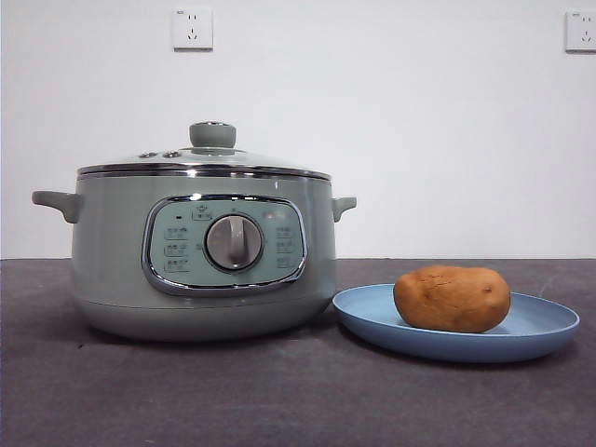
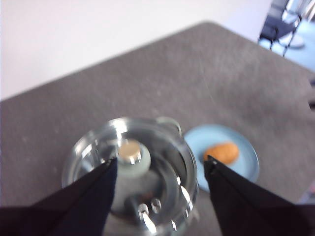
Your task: Take the potato out from the steamer,put the potato on the plate,close the lid
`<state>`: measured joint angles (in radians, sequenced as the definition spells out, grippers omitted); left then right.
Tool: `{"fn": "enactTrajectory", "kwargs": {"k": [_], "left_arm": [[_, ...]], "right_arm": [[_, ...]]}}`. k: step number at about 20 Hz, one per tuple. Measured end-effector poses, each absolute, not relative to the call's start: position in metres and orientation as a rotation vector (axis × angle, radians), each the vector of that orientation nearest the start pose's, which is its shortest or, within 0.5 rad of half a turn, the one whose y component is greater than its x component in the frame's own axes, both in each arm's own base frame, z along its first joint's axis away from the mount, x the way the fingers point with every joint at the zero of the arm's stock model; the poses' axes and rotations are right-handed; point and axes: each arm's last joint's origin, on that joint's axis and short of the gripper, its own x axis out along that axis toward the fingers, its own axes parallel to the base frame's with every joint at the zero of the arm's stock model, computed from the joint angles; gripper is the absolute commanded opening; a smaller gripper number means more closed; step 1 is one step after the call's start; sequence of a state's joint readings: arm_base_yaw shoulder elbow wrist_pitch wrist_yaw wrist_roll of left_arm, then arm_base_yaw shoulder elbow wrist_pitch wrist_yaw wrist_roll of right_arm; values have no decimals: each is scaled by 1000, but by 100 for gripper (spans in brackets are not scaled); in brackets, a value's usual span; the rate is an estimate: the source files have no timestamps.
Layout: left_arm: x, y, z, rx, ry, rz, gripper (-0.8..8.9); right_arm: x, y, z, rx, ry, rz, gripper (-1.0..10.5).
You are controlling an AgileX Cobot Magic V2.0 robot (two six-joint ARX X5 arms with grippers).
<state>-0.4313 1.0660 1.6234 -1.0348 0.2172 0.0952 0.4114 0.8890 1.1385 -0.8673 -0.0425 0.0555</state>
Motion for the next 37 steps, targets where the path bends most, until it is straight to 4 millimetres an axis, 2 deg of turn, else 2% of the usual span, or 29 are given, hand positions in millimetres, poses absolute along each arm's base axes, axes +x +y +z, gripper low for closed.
{"fn": "enactTrajectory", "kwargs": {"k": [1,3,20,24,27,30,32,37], "left_arm": [[132,-69,469,160,477,-709,-8],[126,-68,467,182,496,-770,-8],[130,-71,461,142,580,-758,-3],[119,-60,466,129,537,-691,-3],[111,-51,469,74,401,-651,-3],[111,-48,445,12,232,-717,-3],[110,-44,413,7,129,-697,-3],[105,-34,300,11,16,-620,-3]], "right_arm": [[141,64,371,-58,625,444,-10],[140,64,372,-64,622,475,-8],[140,64,373,-63,608,484,-1],[140,64,373,-63,608,484,-1],[140,64,373,-63,608,484,-1],[140,64,373,-63,608,484,-1],[140,64,373,-63,608,484,-1],[140,64,373,-63,608,484,-1]]}}
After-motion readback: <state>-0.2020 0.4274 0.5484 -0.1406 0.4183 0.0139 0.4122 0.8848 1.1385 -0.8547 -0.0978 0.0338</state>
